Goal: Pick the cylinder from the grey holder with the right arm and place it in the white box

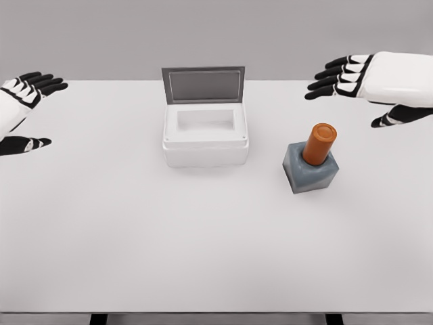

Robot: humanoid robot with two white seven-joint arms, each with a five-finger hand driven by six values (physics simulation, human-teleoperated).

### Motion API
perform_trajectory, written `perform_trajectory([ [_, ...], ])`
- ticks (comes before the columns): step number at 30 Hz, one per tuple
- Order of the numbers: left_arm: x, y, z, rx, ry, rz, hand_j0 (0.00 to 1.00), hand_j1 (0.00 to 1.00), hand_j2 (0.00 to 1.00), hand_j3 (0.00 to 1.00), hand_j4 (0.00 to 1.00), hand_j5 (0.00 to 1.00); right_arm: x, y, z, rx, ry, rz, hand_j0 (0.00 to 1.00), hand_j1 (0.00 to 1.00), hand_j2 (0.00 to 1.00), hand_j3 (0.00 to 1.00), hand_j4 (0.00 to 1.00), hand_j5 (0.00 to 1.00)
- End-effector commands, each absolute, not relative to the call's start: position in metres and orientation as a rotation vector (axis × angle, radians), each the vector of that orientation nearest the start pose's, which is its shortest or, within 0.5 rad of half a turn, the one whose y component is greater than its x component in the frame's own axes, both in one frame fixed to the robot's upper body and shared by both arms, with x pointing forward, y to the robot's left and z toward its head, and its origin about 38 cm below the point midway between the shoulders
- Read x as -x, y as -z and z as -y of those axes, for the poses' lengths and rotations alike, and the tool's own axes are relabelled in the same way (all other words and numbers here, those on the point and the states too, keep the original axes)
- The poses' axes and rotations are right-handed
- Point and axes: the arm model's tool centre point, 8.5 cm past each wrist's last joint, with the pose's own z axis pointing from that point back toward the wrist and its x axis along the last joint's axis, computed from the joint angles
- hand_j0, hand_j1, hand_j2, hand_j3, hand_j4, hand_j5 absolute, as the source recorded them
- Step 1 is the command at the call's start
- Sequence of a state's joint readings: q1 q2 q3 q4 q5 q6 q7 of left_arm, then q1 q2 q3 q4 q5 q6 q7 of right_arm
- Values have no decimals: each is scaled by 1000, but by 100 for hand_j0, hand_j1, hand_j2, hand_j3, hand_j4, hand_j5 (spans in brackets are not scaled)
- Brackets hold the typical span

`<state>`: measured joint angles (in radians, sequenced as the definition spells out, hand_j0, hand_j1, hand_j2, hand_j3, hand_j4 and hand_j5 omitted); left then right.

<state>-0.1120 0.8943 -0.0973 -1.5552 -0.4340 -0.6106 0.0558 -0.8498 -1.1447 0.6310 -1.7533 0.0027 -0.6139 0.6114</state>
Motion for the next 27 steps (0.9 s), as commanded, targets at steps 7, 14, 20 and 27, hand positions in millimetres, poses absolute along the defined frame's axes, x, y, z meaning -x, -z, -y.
perform_trajectory([
  [7,-365,-229,-401,-774,1478,1847,100,100,100,100,100,100,-370,-395,340,-701,2849,-1979,100,100,100,100,100,100],
  [14,-364,-228,-398,-766,1483,1852,100,100,100,100,100,100,-384,-345,308,-466,2927,-2000,100,100,100,100,100,100],
  [20,-363,-228,-396,-761,1488,1857,100,100,100,100,100,100,-402,-314,315,-497,3042,-1913,100,100,100,100,100,100],
  [27,-364,-229,-395,-763,1490,1858,100,100,100,100,100,100,-406,-299,303,-407,3044,-1910,100,100,100,100,100,100],
])
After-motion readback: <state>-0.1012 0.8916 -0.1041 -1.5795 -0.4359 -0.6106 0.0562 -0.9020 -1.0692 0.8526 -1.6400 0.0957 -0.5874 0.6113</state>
